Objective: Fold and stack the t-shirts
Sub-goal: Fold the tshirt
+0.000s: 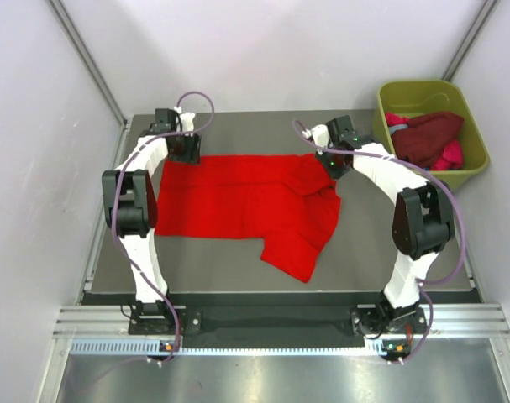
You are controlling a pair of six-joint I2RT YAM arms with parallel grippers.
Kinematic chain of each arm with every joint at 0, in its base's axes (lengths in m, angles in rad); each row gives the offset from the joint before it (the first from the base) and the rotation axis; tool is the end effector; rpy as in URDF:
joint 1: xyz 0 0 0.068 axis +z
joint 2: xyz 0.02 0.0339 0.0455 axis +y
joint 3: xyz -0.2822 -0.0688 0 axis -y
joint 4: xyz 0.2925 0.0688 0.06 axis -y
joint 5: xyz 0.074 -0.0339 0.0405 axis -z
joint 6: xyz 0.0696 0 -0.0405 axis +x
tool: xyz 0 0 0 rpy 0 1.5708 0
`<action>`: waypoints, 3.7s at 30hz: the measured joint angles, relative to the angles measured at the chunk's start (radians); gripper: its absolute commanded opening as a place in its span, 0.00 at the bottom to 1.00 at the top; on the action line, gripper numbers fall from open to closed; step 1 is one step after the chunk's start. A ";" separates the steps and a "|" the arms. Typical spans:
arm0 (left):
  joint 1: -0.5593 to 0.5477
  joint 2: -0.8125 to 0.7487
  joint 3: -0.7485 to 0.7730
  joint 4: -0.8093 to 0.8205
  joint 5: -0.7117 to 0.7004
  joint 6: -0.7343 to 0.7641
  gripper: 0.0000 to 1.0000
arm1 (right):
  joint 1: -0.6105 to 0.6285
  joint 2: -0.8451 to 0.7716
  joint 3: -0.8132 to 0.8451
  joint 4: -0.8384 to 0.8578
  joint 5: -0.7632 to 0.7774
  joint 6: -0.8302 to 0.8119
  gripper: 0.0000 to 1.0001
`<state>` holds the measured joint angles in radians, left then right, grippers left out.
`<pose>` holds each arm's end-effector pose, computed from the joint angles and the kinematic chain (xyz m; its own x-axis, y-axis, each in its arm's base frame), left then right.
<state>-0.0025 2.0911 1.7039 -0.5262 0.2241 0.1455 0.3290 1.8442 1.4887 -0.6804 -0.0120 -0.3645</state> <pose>0.5404 -0.0168 0.1912 -0.7632 0.1433 -0.6301 0.2515 0.9641 -0.0855 0.4393 0.1509 0.2161 -0.6435 -0.5963 -0.4799 -0.5975 0.7832 -0.1721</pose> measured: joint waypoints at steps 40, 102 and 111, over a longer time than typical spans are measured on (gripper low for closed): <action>-0.015 0.069 -0.006 -0.062 0.034 -0.066 0.65 | 0.225 0.283 0.206 -0.021 -0.018 -0.079 0.15; -0.046 0.069 -0.005 -0.062 0.048 -0.069 0.65 | 0.164 0.338 0.392 -0.146 -0.211 -0.030 0.03; -0.058 0.069 -0.005 -0.062 0.047 -0.069 0.65 | 0.085 0.344 0.404 -0.244 -0.416 -0.014 0.32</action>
<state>-0.0605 2.1605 1.6989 -0.5880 0.2710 0.0765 0.4137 2.1887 1.8931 -0.9245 -0.4282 -0.3790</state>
